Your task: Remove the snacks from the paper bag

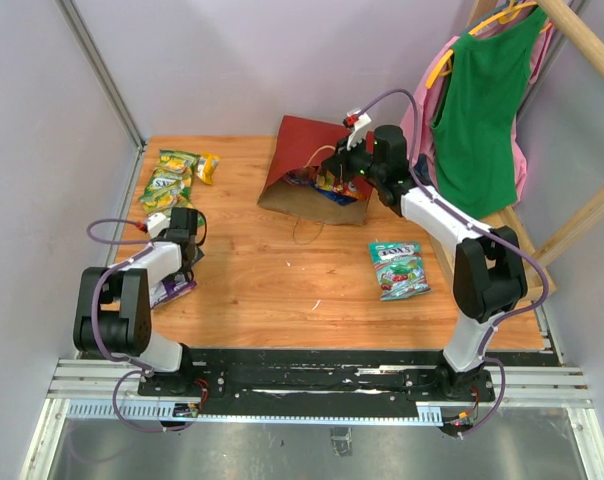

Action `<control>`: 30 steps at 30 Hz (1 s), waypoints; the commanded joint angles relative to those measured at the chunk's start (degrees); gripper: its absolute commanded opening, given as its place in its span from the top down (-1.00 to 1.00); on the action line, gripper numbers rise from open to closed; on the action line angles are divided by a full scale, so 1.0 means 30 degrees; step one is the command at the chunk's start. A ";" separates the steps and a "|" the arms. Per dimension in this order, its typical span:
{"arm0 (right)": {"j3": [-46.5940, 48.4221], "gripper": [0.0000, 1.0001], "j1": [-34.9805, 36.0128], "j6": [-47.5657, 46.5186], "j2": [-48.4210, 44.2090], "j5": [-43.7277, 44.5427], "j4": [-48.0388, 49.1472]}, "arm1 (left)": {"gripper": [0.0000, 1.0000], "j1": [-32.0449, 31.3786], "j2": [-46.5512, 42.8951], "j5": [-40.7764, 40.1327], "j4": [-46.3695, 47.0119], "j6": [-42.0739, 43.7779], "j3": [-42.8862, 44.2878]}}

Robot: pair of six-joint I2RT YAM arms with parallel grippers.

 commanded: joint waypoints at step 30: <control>-0.0438 0.93 0.0228 -0.0342 -0.1609 0.0055 -0.0190 | -0.99 -0.2708 -1.1471 0.6156 0.0309 -0.4271 -0.5821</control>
